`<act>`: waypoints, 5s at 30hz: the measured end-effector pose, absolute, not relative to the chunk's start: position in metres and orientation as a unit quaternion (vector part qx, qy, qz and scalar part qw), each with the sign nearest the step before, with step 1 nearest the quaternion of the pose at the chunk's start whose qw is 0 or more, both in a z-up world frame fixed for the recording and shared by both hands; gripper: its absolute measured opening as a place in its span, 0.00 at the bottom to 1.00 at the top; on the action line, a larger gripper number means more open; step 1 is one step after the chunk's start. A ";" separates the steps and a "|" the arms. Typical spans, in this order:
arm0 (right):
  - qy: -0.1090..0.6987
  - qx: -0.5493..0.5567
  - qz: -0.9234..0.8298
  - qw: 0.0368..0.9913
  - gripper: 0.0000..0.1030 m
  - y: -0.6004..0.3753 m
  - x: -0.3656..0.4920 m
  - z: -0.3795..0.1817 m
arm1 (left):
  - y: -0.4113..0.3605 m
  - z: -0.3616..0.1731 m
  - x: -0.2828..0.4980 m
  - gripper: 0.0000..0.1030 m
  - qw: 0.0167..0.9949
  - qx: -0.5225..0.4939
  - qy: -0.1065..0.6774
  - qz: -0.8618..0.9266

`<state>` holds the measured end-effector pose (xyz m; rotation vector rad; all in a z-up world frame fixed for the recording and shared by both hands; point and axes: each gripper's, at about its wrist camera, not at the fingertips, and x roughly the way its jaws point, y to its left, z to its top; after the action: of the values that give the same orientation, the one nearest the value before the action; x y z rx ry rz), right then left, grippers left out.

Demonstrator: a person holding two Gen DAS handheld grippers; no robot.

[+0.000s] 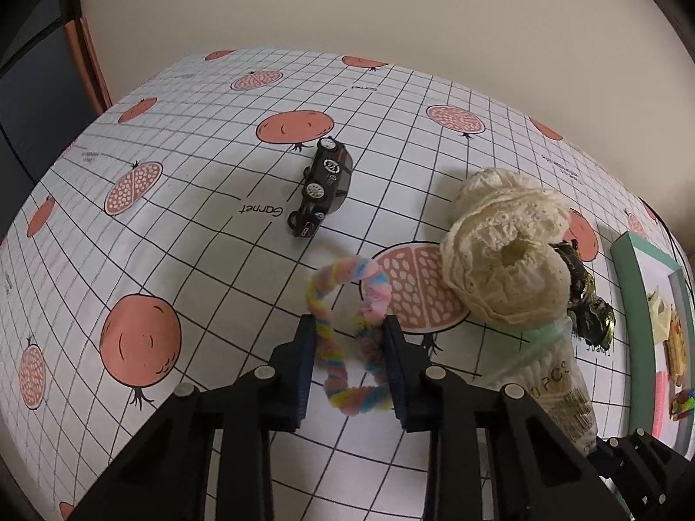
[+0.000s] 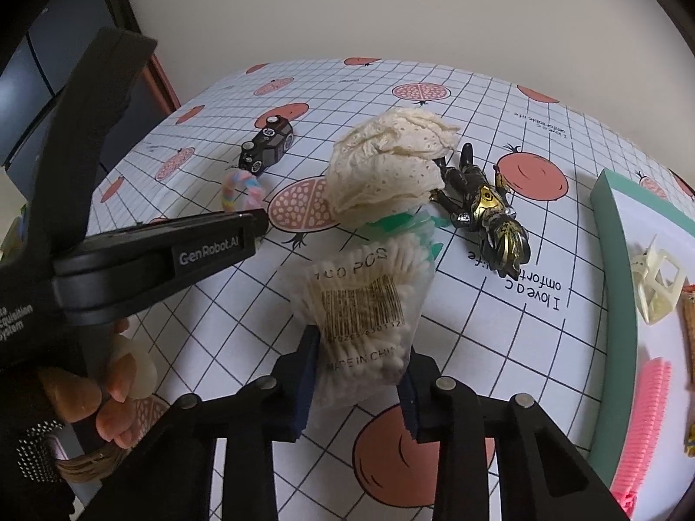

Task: Organize objects
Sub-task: 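Close the left tool on the rainbow ring while the right tool grasps the cotton-swab bag, then carry the rainbow ring with the left tool while the right tool carries the swab bag to the tray, then lower the swab bag into the tray with the right tool while the left tool lowers the ring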

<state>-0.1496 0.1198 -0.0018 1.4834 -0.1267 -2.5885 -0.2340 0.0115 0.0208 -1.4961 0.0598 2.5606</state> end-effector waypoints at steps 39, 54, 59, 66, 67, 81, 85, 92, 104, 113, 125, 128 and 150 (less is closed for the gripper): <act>-0.091 0.403 -0.910 -0.036 0.32 0.295 -0.038 0.099 | 0.067 0.115 -0.135 0.27 0.131 -0.433 0.020 0.892; -0.138 0.408 -0.895 -0.119 0.32 0.369 -0.016 0.084 | 0.133 0.129 -0.115 0.28 0.226 -0.422 0.006 0.878; -0.151 0.415 -0.885 -0.146 0.32 0.387 -0.010 0.078 | 0.157 0.126 -0.108 0.28 0.251 -0.429 0.001 0.868; -0.171 0.421 -0.872 -0.183 0.32 0.411 0.002 0.070 | 0.195 0.115 -0.095 0.28 0.294 -0.447 -0.012 0.845; -0.172 0.425 -0.868 -0.189 0.32 0.413 0.003 0.067 | 0.202 0.112 -0.092 0.28 0.300 -0.450 -0.008 0.841; -0.185 0.477 -0.829 -0.226 0.32 0.424 0.004 0.042 | 0.255 0.069 -0.067 0.30 0.323 -0.501 0.036 0.802; -0.177 0.492 -0.826 -0.210 0.32 0.417 -0.001 0.037 | 0.261 0.063 -0.063 0.31 0.324 -0.508 0.047 0.797; -0.170 0.520 -0.815 -0.192 0.32 0.407 -0.007 0.027 | 0.267 0.048 -0.059 0.32 0.319 -0.525 0.071 0.786; -0.171 0.546 -0.799 -0.187 0.32 0.406 -0.008 0.015 | 0.269 0.035 -0.054 0.33 0.319 -0.540 0.091 0.774; -0.175 0.540 -0.801 -0.188 0.32 0.407 -0.007 0.018 | 0.262 0.039 -0.056 0.41 0.326 -0.538 0.079 0.773; -0.185 0.496 -0.827 -0.188 0.46 0.413 -0.003 0.035 | 0.254 0.057 -0.055 0.48 0.339 -0.523 0.059 0.779; -0.181 0.485 -0.834 -0.189 0.46 0.412 -0.003 0.040 | 0.254 0.062 -0.053 0.51 0.345 -0.517 0.055 0.781; -0.166 0.469 -0.850 -0.176 0.56 0.400 -0.007 0.046 | 0.229 0.072 -0.069 0.59 0.271 -0.498 0.027 0.824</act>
<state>-0.0074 0.4003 0.0458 1.6648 -0.5889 -3.0164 -0.0689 0.2293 0.0718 -1.3404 0.0718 2.2181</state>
